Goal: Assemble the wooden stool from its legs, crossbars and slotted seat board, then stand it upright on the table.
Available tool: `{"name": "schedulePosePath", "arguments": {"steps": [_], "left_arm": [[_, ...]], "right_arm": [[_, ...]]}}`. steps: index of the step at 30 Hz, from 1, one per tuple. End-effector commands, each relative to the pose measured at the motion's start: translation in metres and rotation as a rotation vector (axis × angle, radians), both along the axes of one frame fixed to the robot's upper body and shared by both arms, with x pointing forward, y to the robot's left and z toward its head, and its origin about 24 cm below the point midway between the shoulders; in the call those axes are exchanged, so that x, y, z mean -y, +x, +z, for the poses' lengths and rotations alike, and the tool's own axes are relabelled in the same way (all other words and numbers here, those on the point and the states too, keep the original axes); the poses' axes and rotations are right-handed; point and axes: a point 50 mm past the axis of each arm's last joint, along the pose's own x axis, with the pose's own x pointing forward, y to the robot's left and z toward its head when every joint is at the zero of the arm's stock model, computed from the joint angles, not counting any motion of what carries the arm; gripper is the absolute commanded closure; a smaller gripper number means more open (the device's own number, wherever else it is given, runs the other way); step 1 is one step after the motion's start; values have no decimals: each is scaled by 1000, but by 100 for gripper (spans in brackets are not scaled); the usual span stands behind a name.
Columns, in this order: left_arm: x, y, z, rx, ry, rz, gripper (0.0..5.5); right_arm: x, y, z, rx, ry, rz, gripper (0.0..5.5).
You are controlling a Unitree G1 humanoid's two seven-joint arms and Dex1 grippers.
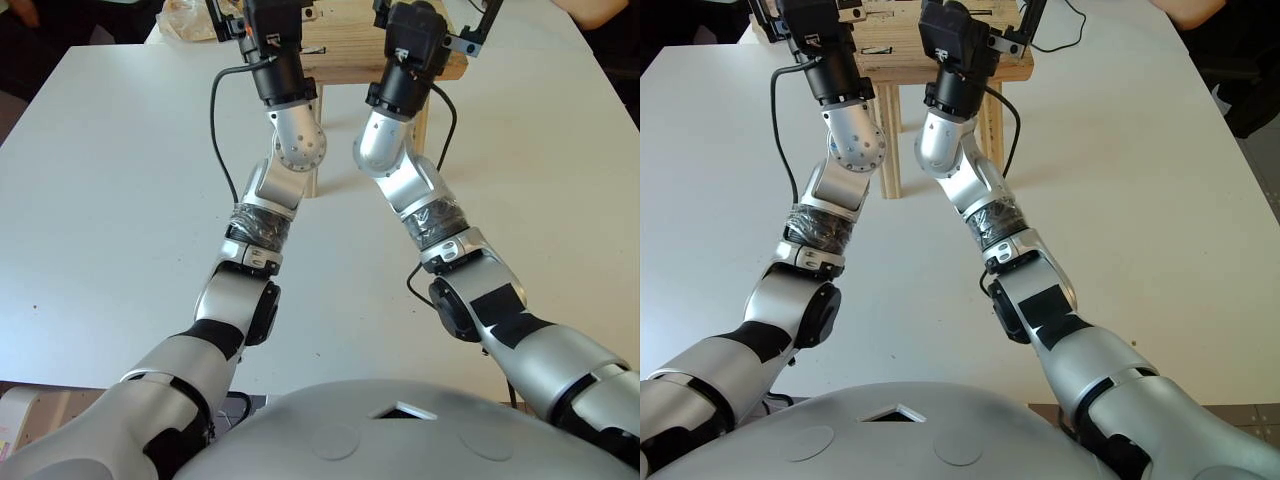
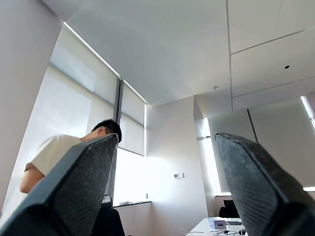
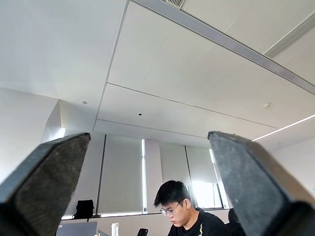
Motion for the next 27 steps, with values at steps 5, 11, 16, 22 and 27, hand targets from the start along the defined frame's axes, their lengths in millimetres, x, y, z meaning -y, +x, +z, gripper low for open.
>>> {"name": "schedulePosePath", "arguments": {"steps": [5,11,16,22,27], "left_arm": [[-7,5,3,-70,82,-44,184],[-20,7,10,-82,48,-61,184],[-21,-3,13,-17,83,-26,184],[-13,-23,11,51,97,-50,184],[-3,-35,12,88,28,-61,184]], "right_arm": [[-8,0,-3,-100,110,-50,108],[11,0,6,-175,178,39,108],[14,-7,18,-147,160,76,145],[4,-13,15,-167,126,175,156],[-4,-11,10,-188,106,197,156]]}}
